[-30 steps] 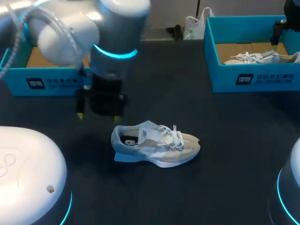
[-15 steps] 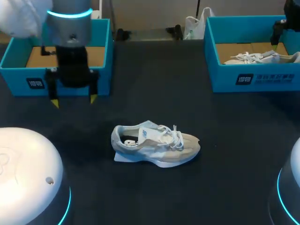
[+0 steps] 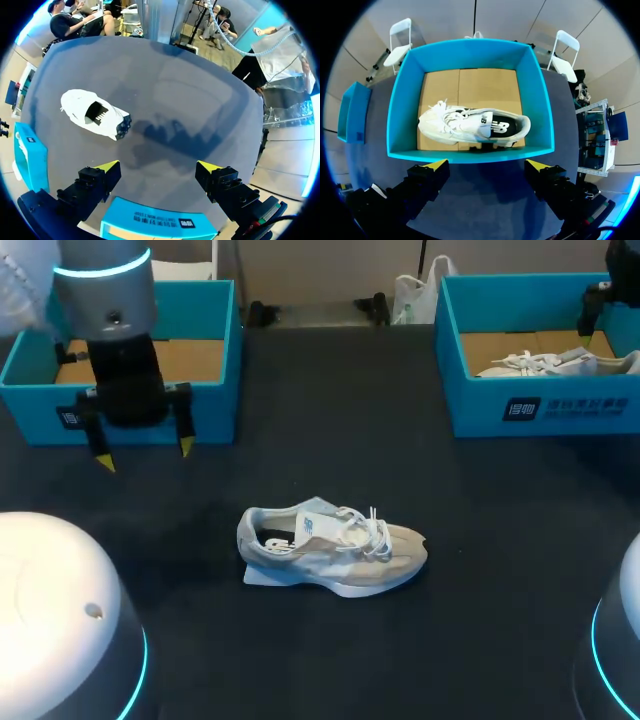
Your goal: Take the shoe out of the shoebox, open the shoe tongue, remove and reinsert the insole, then place the shoe into the shoebox
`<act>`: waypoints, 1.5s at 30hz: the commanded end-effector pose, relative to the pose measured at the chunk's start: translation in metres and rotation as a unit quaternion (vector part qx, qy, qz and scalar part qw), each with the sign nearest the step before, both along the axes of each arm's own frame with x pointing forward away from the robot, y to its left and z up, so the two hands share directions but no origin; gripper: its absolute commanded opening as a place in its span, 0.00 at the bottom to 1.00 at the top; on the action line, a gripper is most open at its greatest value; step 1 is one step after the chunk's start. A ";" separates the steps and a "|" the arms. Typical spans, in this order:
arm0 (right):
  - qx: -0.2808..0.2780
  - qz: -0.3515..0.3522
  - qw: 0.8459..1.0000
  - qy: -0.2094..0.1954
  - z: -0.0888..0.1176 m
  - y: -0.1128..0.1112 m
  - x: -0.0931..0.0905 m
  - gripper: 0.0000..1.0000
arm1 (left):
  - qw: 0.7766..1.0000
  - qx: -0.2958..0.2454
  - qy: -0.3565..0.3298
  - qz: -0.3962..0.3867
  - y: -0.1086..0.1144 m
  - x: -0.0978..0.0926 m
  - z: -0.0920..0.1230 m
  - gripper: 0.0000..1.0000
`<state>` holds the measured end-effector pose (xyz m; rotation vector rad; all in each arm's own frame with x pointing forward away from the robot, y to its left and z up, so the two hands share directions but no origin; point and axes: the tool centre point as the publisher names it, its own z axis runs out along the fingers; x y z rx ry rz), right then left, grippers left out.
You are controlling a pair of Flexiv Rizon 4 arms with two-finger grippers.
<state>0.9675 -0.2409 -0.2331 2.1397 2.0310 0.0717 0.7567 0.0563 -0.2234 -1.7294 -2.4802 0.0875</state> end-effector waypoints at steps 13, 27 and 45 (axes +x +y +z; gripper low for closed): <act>0.000 0.000 1.000 0.001 0.000 0.000 0.001 1.00 | 0.980 -0.107 0.089 0.139 0.044 0.004 -0.020 1.00; 0.000 0.000 1.000 0.001 0.000 0.000 0.001 1.00 | 0.919 -0.207 0.162 0.294 0.077 -0.008 -0.036 1.00; 0.000 0.000 1.000 0.001 0.000 0.000 0.001 1.00 | 0.787 -0.360 0.220 0.449 0.089 -0.009 -0.044 1.00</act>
